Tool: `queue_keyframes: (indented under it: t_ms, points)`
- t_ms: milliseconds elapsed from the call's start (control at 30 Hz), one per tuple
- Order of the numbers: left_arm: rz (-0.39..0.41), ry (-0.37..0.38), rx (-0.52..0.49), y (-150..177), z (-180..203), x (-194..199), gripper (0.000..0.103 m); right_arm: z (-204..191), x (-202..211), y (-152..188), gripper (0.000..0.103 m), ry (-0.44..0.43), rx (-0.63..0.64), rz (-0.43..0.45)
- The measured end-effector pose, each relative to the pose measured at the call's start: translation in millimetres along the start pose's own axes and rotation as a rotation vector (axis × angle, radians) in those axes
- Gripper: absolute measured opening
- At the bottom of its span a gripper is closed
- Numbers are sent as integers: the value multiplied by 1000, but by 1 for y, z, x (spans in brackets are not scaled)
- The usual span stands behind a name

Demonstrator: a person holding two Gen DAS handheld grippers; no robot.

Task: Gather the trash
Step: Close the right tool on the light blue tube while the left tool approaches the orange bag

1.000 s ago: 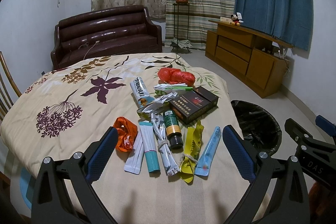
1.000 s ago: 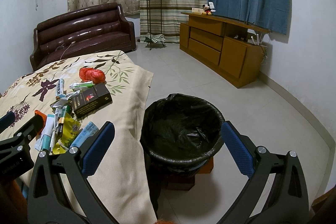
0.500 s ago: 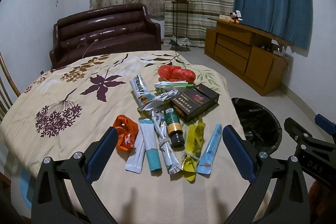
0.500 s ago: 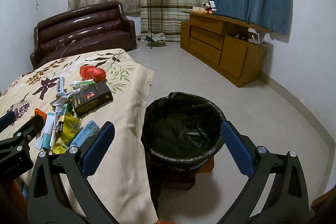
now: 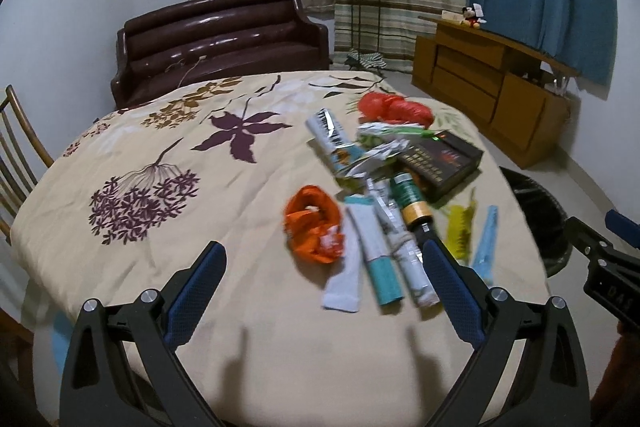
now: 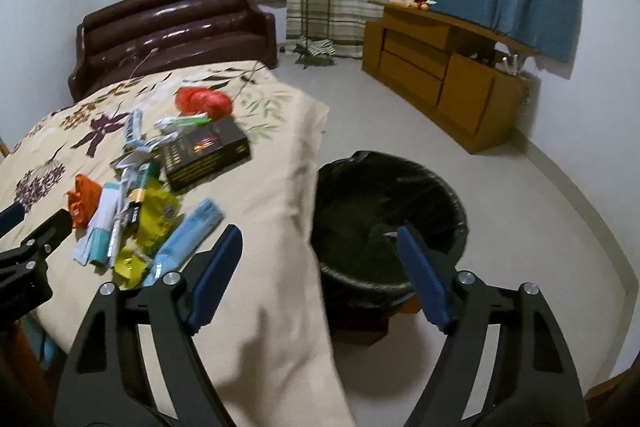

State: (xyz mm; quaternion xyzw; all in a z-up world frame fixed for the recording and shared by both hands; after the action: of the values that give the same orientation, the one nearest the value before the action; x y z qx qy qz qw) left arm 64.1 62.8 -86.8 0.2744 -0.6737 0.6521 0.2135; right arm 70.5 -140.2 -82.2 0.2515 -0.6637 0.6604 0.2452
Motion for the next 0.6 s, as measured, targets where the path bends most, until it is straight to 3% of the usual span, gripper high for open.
queue_keyframes:
  t_ms: [67, 167, 600]
  points:
    - [-4, -4, -4, 1, -6, -4, 93, -9, -1, 1, 76, -7, 13, -6]
    - [-21, -6, -3, 4, -13, -9, 76, -28, -6, 1, 72, -25, 35, -20]
    - [-40, -8, 37, 8, -49, -19, 76, -76, -32, 6, 70, -32, 49, -90]
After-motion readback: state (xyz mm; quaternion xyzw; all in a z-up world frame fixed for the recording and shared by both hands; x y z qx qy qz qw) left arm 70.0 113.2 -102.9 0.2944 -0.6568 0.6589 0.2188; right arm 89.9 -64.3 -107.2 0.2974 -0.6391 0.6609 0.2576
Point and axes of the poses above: each gripper's, at about its wrist camera, not at the fingertips, and x roughly against the way its jaws point, z to its right, y to its underside, the point moved 9 cm from there along -x, roughly the way its jaws point, and after that the axes turned 2 degrees about -y, right-handed, at the moved point
